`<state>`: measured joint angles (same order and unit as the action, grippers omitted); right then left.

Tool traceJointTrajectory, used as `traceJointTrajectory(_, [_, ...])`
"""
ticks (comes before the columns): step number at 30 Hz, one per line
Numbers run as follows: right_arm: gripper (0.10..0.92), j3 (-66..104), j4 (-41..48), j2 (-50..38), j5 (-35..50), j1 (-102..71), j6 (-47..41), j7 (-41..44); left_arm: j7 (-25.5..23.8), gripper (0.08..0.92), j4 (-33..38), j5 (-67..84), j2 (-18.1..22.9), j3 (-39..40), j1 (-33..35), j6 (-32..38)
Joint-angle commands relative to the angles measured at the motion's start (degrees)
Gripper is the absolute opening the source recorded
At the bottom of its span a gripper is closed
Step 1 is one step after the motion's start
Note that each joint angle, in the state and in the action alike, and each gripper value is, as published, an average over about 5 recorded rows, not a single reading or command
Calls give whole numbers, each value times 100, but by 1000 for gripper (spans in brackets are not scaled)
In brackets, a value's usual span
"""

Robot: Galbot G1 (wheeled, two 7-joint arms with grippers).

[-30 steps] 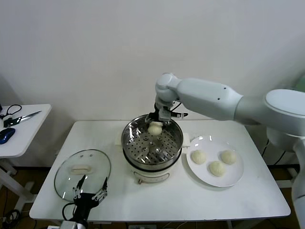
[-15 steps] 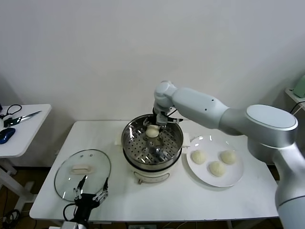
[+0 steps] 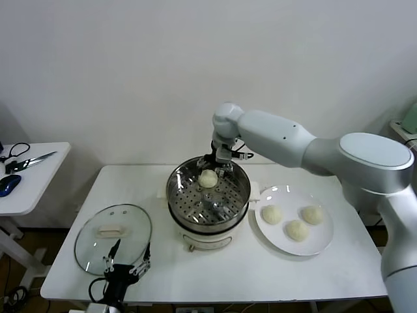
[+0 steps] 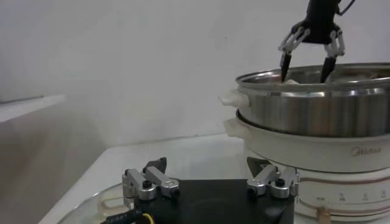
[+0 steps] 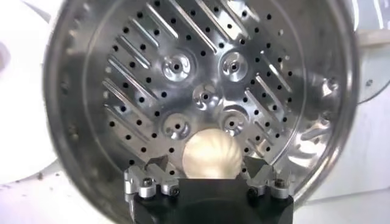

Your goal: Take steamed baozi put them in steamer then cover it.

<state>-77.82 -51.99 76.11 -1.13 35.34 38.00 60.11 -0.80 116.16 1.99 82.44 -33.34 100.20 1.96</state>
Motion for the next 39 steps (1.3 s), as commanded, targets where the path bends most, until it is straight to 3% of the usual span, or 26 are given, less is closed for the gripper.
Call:
traceJointTrajectory(1, [823,-1268,-290,-623,3287,1470,-923,495,-1,823,9,-2,-3,2,3,-2])
traceJointTrajectory(3, [823,-1642,-408,-1025,3834,1764,-1536,596,0,823,15,0,-4,3,4,-4])
traceJointTrajectory(7, [823,-2294,-726,-1933,3808,2024,-2433,533,7,823,6,24,-1,1,-32,-3])
traceJointTrajectory(13, [823,-2671,-1756,-3240,3762,1665,-3721,-217,7,823,34,112,1,19,-81,-36])
traceJointTrajectory(18, [823,-2534,-2521,-3759,4154,1104,-4581,-863,-31,823,50,114,-24,14,-96,-36])
traceJointTrajectory(25, [823,-2047,-2523,-3643,3710,163,-4979,-1183,-52,823,43,98,-40,2,-106,-35])
traceJointTrajectory(39, [823,-1060,-1067,-2497,3328,-1394,-5125,-1345,-55,823,70,9,33,24,30,-25])
